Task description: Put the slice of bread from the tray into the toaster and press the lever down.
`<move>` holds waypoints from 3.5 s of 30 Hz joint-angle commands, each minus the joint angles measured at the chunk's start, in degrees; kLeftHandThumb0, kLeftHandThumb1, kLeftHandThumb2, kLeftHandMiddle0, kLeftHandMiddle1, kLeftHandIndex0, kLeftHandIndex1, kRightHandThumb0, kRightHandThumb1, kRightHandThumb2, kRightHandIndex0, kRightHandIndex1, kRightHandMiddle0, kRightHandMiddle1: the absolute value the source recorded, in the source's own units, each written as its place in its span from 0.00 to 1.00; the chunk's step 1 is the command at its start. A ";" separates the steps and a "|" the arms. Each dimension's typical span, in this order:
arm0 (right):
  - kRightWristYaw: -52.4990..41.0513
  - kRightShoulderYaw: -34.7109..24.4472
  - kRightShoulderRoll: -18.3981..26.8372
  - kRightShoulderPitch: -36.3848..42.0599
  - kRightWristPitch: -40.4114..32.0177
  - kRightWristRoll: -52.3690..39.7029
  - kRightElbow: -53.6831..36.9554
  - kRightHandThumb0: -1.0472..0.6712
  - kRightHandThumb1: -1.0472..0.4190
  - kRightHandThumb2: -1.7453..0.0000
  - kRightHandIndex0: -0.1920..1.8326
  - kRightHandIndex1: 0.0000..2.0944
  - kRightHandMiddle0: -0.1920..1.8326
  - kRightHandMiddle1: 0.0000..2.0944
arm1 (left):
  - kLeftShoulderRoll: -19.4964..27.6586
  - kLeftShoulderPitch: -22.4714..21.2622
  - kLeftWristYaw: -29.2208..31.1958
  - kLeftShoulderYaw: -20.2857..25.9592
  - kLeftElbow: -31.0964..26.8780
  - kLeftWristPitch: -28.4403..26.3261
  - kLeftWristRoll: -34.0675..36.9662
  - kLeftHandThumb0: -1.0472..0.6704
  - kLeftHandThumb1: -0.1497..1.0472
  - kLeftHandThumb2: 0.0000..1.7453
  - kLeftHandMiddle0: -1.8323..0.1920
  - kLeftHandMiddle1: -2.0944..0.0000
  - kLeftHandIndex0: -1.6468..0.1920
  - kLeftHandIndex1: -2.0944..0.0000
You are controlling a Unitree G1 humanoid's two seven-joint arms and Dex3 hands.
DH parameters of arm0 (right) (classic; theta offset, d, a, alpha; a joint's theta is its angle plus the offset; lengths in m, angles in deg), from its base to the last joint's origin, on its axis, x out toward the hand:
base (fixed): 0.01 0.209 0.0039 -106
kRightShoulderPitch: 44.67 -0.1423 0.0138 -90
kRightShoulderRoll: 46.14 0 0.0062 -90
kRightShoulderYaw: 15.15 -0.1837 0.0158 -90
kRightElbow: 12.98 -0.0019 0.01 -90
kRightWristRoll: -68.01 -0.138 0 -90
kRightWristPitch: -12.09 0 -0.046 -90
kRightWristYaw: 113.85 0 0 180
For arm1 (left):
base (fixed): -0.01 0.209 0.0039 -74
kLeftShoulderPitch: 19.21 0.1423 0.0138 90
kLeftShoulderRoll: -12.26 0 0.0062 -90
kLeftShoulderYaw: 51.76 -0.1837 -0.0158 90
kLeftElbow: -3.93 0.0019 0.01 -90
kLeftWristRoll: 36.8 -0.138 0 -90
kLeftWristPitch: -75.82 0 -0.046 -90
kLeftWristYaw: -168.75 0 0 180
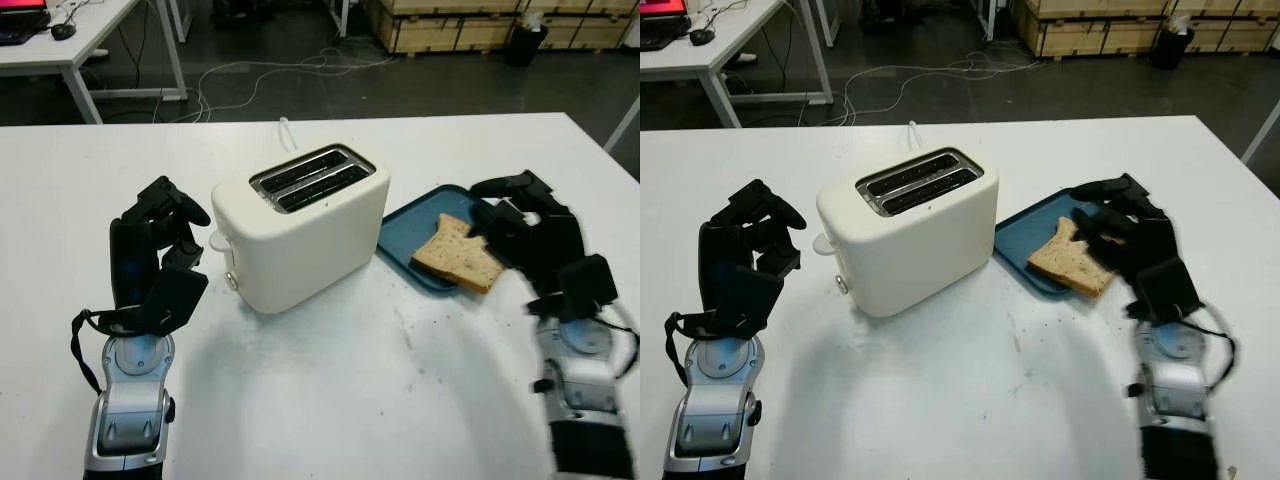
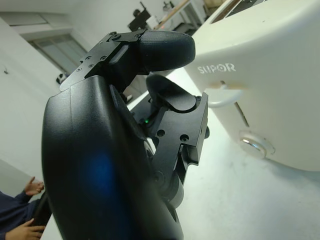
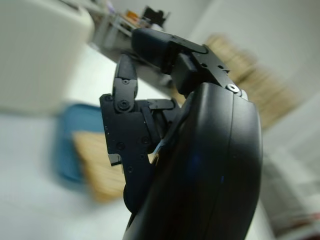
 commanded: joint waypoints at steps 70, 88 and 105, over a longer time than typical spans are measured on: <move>57.44 51.16 22.99 -24.01 0.62 61.57 43.75 0.41 0.09 0.96 0.58 0.60 0.72 0.01 | 0.48 -0.61 1.11 1.37 -0.86 0.37 0.83 0.58 0.87 0.61 0.36 0.17 0.50 0.17; 60.19 44.83 24.55 -25.55 8.79 54.81 41.45 0.43 0.09 0.85 0.50 0.83 0.52 0.56 | 0.56 -0.67 0.98 1.19 -1.00 0.19 0.27 0.58 0.86 0.61 0.37 0.17 0.51 0.17; 56.74 37.85 26.52 -34.50 15.89 49.35 39.59 0.41 0.09 0.86 0.51 0.83 0.46 0.70 | 0.51 -1.32 0.89 0.98 -0.88 -0.34 -0.05 0.58 0.86 0.61 0.36 0.17 0.50 0.17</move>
